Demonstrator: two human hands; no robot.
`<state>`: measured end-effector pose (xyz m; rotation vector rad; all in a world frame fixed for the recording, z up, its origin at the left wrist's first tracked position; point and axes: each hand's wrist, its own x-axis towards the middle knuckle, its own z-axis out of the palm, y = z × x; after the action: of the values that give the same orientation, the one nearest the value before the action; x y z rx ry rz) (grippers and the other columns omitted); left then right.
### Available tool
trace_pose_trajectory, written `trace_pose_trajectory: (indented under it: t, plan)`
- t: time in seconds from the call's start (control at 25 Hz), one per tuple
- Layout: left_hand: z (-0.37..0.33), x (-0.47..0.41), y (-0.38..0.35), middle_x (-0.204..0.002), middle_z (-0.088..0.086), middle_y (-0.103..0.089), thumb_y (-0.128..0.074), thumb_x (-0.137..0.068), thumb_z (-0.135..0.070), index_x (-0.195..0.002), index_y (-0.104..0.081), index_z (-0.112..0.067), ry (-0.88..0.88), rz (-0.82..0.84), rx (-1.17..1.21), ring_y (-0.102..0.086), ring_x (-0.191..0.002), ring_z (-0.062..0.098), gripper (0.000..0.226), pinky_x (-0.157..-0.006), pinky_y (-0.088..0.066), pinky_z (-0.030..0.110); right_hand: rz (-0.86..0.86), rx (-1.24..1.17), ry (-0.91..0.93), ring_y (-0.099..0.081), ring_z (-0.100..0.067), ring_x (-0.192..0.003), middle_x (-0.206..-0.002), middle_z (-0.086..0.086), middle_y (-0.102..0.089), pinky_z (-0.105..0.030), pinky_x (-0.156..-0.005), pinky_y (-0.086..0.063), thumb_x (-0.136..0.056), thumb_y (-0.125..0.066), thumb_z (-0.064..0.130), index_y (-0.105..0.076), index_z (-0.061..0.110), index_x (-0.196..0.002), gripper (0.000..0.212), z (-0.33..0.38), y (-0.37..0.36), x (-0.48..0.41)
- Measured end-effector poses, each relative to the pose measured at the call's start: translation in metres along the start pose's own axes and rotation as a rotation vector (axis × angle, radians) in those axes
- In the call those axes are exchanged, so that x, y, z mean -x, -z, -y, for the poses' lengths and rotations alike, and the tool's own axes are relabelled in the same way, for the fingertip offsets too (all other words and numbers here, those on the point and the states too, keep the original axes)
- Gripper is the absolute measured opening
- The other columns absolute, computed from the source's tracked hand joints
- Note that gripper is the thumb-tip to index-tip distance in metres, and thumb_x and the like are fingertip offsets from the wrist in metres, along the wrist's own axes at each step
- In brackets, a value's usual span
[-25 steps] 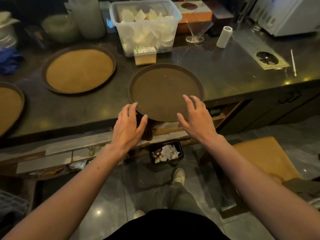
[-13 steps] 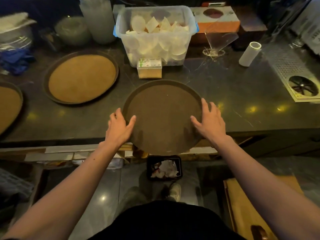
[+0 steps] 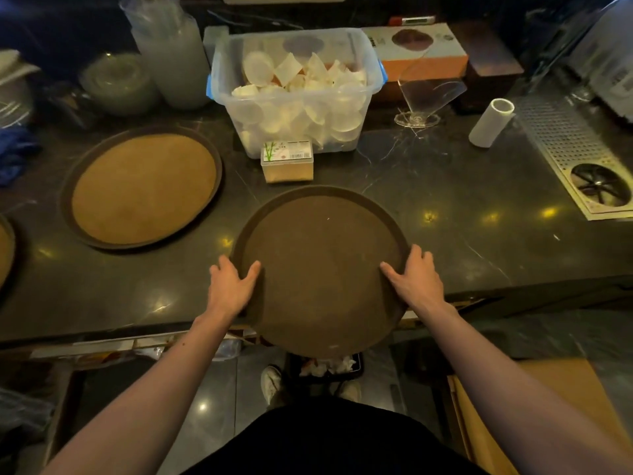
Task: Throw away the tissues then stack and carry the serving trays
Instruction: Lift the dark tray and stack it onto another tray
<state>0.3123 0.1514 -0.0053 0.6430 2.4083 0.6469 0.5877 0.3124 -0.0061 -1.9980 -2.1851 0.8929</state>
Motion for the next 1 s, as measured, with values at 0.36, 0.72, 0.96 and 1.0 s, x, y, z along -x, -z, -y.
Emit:
trace_pose_trajectory:
  t: [0.36, 0.72, 0.96, 1.0]
  plan:
    - [0.004, 0.020, 0.005, -0.124, 0.017, -0.049, -0.067, -0.085, -0.039, -0.124, -0.046, -0.002, -0.026, -0.291, 0.162, -0.052, -0.112, 0.032, 0.058, -0.097, -0.045, 0.045, -0.106, -0.292, 0.108, -0.048, -0.024, -0.120, -0.132, -0.009, -0.046, -0.037, -0.096, -0.044, -0.084, -0.072, 0.046, -0.042, 0.011, -0.136, 0.069, 0.005, 0.007, 0.003]
    - [0.064, 0.089, 0.063, -0.126, 0.012, -0.046, -0.068, -0.086, -0.035, -0.125, -0.046, -0.005, 0.095, -0.575, 0.270, -0.048, -0.112, 0.023, 0.054, -0.088, -0.036, 0.026, -0.048, -0.433, 0.312, -0.045, -0.012, -0.109, -0.118, 0.001, -0.045, -0.030, -0.093, -0.042, -0.085, -0.072, 0.039, -0.050, 0.016, -0.126, 0.052, 0.071, -0.026, 0.044]
    - [0.146, 0.116, 0.134, -0.125, 0.009, -0.045, -0.069, -0.085, -0.035, -0.123, -0.048, -0.007, 0.163, -0.718, 0.315, -0.048, -0.106, 0.018, 0.052, -0.088, -0.036, 0.025, -0.018, -0.451, 0.434, -0.046, -0.013, -0.106, -0.120, -0.003, -0.049, -0.029, -0.088, -0.040, -0.087, -0.071, 0.034, -0.053, 0.014, -0.123, 0.046, 0.152, -0.073, 0.105]
    - [0.163, 0.118, 0.146, -0.124, 0.010, -0.045, -0.069, -0.084, -0.035, -0.122, -0.049, -0.007, 0.164, -0.732, 0.318, -0.049, -0.108, 0.021, 0.051, -0.088, -0.036, 0.026, -0.018, -0.452, 0.450, -0.047, -0.013, -0.106, -0.121, -0.004, -0.051, -0.029, -0.089, -0.041, -0.087, -0.071, 0.035, -0.053, 0.014, -0.123, 0.046, 0.165, -0.083, 0.118]
